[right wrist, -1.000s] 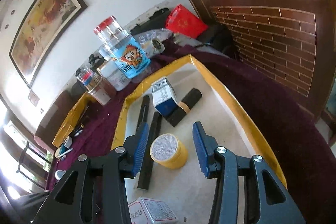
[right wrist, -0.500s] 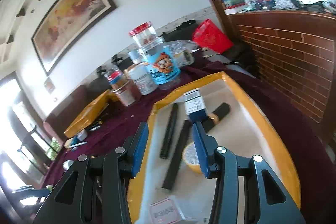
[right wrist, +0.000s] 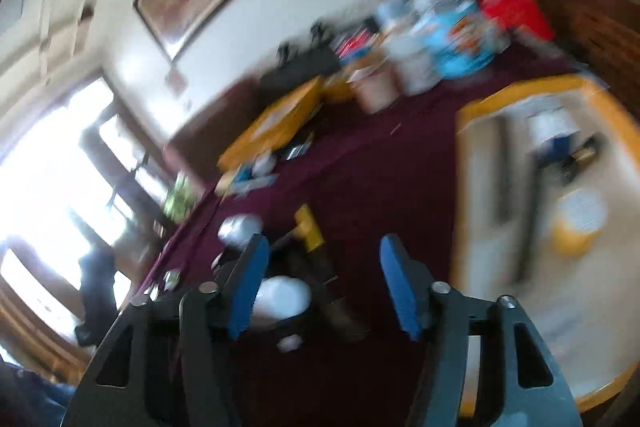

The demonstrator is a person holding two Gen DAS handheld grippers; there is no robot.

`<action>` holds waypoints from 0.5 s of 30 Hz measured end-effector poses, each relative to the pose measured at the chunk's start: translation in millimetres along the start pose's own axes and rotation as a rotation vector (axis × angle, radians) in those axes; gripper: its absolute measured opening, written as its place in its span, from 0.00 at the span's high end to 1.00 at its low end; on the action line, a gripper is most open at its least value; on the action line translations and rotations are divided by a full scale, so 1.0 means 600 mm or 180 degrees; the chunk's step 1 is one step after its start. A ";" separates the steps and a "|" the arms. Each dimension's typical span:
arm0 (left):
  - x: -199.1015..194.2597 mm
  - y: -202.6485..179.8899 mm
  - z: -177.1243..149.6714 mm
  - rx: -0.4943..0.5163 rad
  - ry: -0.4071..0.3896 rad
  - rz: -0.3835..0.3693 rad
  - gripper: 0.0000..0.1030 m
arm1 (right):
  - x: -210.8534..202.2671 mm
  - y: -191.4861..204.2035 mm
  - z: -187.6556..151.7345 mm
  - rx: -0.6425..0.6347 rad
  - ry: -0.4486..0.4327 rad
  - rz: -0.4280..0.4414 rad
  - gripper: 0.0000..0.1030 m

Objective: Organize rigid objects
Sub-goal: 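Grasp the white pill bottle with the right gripper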

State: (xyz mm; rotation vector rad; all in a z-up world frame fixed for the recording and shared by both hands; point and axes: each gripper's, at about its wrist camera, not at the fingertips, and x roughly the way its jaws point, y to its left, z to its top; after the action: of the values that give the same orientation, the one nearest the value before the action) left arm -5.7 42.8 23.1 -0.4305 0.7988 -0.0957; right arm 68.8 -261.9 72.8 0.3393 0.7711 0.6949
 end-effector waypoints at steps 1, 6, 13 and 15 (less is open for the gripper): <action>0.004 0.004 0.001 -0.0050 0.0030 -0.0024 0.38 | 0.021 0.014 -0.003 0.0019 0.0109 0.0054 0.48; 0.012 0.033 0.002 -0.0309 0.0214 -0.0103 0.38 | 0.117 0.020 0.001 0.0159 0.0444 -0.0095 0.48; 0.007 0.046 0.003 -0.0457 0.0196 -0.0109 0.38 | 0.116 0.083 -0.065 -0.0121 0.0846 0.0443 0.49; 0.006 0.042 0.003 -0.0415 0.0188 -0.0074 0.38 | 0.103 0.110 -0.104 -0.0290 0.1126 0.0712 0.48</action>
State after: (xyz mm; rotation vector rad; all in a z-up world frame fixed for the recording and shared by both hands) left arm -4.1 65.4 11.5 -0.5623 0.8613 -0.0785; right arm 25.3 -169.5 32.5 0.2230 1.0424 1.0142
